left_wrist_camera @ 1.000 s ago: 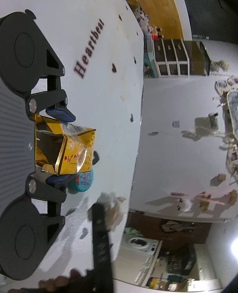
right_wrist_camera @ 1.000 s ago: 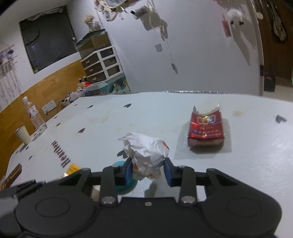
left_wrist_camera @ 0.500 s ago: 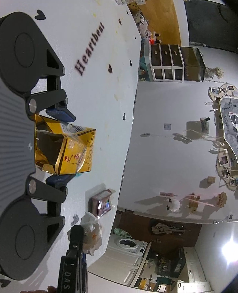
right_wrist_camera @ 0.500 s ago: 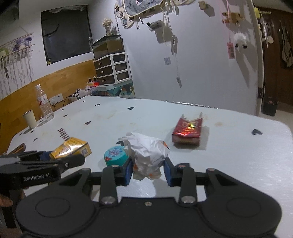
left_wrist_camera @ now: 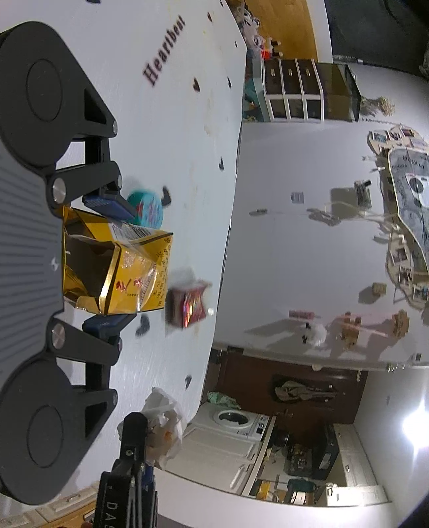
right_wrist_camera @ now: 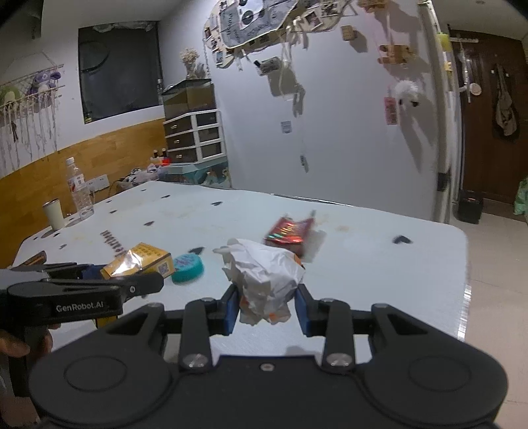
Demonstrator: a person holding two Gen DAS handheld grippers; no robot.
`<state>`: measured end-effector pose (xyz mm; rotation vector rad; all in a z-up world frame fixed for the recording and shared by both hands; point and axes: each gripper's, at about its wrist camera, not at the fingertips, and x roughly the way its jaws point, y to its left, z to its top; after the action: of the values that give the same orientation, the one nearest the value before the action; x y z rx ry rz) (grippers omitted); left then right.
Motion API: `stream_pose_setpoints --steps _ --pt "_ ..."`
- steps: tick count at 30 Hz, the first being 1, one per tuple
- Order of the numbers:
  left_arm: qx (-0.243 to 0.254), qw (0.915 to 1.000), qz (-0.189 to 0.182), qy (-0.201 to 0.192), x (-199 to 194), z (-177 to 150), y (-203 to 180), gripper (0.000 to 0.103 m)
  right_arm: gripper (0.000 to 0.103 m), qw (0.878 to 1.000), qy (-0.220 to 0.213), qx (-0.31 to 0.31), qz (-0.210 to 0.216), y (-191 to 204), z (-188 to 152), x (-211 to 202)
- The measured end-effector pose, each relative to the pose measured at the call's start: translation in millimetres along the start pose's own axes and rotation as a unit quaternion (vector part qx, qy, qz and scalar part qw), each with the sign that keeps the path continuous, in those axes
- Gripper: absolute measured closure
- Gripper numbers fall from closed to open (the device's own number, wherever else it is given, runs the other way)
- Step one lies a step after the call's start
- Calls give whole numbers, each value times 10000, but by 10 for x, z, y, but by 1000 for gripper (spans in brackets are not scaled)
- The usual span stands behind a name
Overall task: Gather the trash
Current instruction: 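Carry the yellow box and white paper with both tools over the bin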
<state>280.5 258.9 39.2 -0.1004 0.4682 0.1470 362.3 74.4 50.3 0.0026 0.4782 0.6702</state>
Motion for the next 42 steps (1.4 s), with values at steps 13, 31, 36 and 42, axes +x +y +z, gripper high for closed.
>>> stream_pose_setpoints --steps 13,31,36,42 --pt "273 9982 -530 68 -108 -166 -961 45 66 9979 -150 154 -609 -709 -322 -859" --pt "544 9920 -1132 90 -245 -347 -2069 45 66 9899 -250 467 -1318 -1532 -808 -1868" --pt "731 9888 -1297 109 -288 -421 -2356 45 66 9883 -199 550 -1408 -1698 -948 -2016" --pt "897 9860 -1393 200 -297 -536 -2686 45 66 9870 -107 652 -1463 -1884 -1115 -2120"
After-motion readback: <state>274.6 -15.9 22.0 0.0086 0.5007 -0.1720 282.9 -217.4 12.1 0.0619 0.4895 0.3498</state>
